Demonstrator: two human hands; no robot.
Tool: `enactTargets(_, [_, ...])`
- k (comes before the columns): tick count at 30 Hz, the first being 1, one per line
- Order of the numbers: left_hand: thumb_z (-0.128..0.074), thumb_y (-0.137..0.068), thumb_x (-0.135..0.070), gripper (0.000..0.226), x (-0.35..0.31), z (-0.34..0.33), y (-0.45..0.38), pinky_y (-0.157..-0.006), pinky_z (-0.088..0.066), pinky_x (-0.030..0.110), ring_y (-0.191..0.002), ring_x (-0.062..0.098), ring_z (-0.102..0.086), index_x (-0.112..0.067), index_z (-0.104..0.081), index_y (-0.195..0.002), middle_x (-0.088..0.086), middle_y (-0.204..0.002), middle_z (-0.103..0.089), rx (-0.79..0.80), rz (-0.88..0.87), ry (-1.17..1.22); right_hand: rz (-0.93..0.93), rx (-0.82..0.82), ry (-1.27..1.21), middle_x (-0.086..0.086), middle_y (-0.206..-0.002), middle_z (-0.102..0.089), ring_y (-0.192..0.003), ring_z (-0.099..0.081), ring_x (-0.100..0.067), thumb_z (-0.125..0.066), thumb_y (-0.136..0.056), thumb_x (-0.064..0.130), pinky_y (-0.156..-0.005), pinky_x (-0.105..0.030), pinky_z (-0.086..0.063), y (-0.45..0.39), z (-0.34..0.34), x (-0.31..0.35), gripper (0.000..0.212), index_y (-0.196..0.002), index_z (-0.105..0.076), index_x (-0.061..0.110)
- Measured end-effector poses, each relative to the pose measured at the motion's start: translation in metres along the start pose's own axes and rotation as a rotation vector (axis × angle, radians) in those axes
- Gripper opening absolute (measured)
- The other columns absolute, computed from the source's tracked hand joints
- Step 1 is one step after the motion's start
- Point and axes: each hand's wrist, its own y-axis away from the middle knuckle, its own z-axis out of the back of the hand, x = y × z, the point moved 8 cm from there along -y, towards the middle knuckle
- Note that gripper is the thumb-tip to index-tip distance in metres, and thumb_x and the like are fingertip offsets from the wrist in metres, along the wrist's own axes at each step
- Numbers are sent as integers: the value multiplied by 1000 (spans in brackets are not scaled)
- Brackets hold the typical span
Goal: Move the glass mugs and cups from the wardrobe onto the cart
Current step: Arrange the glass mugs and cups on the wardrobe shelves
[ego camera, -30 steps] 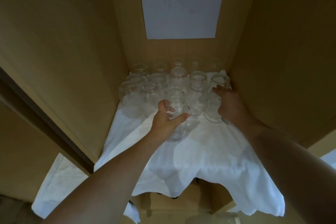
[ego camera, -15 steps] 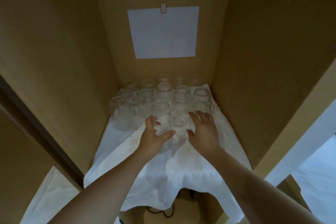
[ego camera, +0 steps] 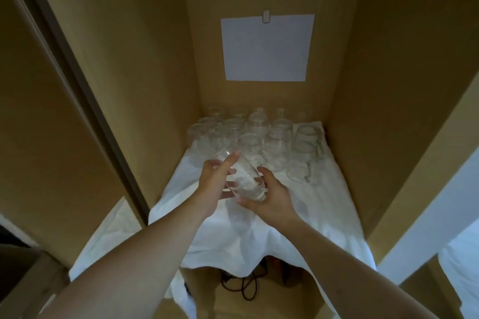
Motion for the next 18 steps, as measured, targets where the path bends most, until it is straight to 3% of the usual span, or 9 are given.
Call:
enactTargets(3, [-84,-64,-67,90,1,19,5,-77,-63,47,-96,31,-73,-20,-48,-131,6,-118,-66,-3,23,18,55,-5,4,15,-111,-68,-103,-66,-10,-92,-57,53,-90,-34,-56,4,-4,18,86,-132,-51,37])
enactTargets(8, [-88,-69,-55,105,-3,82,-1,-105,-47,44,-128,27,-53,-21,-32,-150,7,-146,-49,-149,-96,-236,88,-12,178,6,-118,-67,-109,-63,-17,-94,-56,51,-94,-31,-51,-8,-5,51,98,-141,-48,35])
enactTargets(10, [-87,-75,-48,98,-6,103,-3,-103,-49,43,-128,28,-53,-20,-33,-152,7,-147,-50,-171,-153,-485,132,-19,231,4,-121,-68,-114,-61,-18,-92,-58,52,-93,-28,-49,-17,-7,70,95,-140,-48,33])
enactTargets(13, [-77,-81,-54,85,-12,121,-1,-91,-54,36,-116,29,-59,-24,-38,-150,4,-134,-60,-173,-238,-954,175,-8,279,6,-128,-65,-117,-61,-17,-90,-64,49,-87,-23,-42,-35,-18,98,86,-138,-51,31])
enactTargets(18, [-71,-85,-52,72,-6,133,3,-100,-47,38,-128,29,-47,-24,-43,-146,4,-140,-54,-112,-348,-1141,219,56,376,-1,-129,-65,-114,-61,-21,-90,-67,35,-83,-22,-42,-65,-49,130,76,-136,-58,25])
